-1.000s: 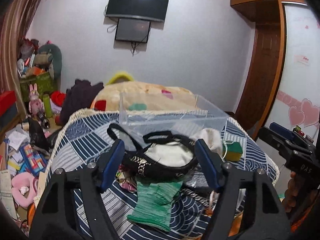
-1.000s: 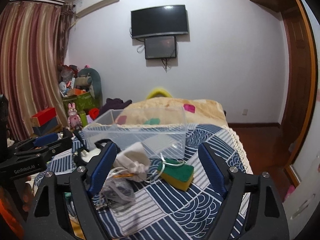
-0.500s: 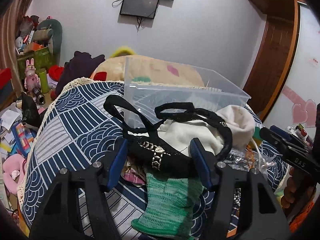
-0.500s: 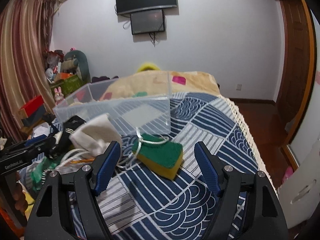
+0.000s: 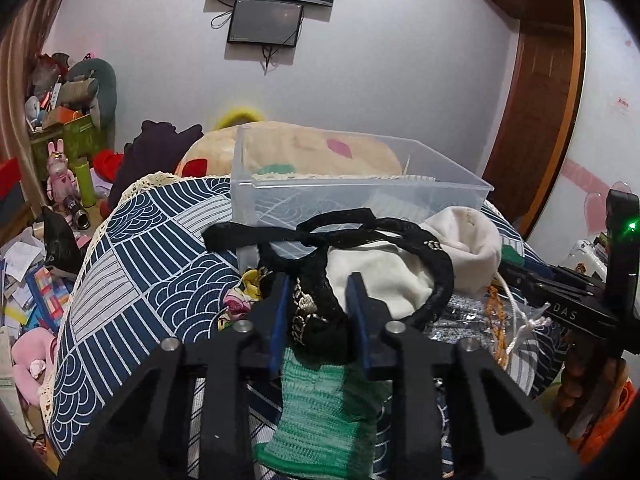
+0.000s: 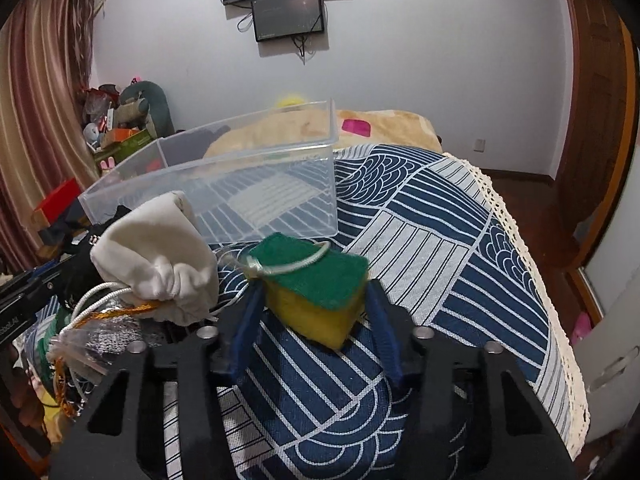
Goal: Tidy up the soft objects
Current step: 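Grasp the black chain bag with the left tool while the right tool grasps the sponge, then lower the black bag into the clear box with the left tool while the right tool drops the sponge in, then grasp the green glove with the left tool while the right tool grasps the white pouch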
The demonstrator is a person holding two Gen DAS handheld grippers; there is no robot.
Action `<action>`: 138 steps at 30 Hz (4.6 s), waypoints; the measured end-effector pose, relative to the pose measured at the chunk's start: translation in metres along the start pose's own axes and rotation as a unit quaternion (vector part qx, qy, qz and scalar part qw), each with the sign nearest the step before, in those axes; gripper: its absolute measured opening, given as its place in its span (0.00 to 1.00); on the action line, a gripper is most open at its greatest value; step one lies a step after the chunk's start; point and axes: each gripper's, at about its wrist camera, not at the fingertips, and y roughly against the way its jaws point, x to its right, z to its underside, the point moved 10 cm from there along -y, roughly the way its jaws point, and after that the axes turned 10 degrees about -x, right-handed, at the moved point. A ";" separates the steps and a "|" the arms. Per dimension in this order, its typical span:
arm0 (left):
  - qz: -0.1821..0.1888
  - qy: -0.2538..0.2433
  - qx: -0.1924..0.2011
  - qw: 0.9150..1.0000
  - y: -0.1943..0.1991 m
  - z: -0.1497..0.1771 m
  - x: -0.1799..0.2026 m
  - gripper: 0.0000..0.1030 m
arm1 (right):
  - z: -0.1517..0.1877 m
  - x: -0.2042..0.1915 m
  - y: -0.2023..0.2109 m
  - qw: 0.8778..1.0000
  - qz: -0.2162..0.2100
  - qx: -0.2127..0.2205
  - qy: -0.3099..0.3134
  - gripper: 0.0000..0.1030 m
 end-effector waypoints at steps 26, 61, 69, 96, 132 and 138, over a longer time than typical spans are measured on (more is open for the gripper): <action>0.004 -0.021 0.077 0.997 0.060 -0.057 0.009 0.16 | -0.053 -0.032 0.038 0.995 -0.007 0.078 0.069 0.35; 0.001 -0.034 -0.014 0.999 -0.032 -0.122 -0.013 0.18 | -0.093 -0.047 -0.036 0.992 -0.009 0.000 0.123 0.35; -0.001 -0.041 -0.013 0.999 -0.025 -0.121 -0.013 0.64 | -0.092 -0.044 -0.041 0.993 -0.014 -0.019 0.120 0.36; 0.031 -0.034 0.002 0.999 0.038 -0.102 -0.006 0.22 | -0.097 -0.033 -0.042 0.993 -0.003 -0.029 0.114 0.71; -0.044 -0.050 -0.013 0.998 -0.010 -0.109 0.004 0.75 | -0.073 -0.053 0.018 0.991 -0.040 0.027 0.125 0.79; -0.033 -0.048 -0.005 0.998 0.017 -0.102 0.004 0.93 | -0.069 -0.062 0.028 0.990 -0.046 0.033 0.133 0.80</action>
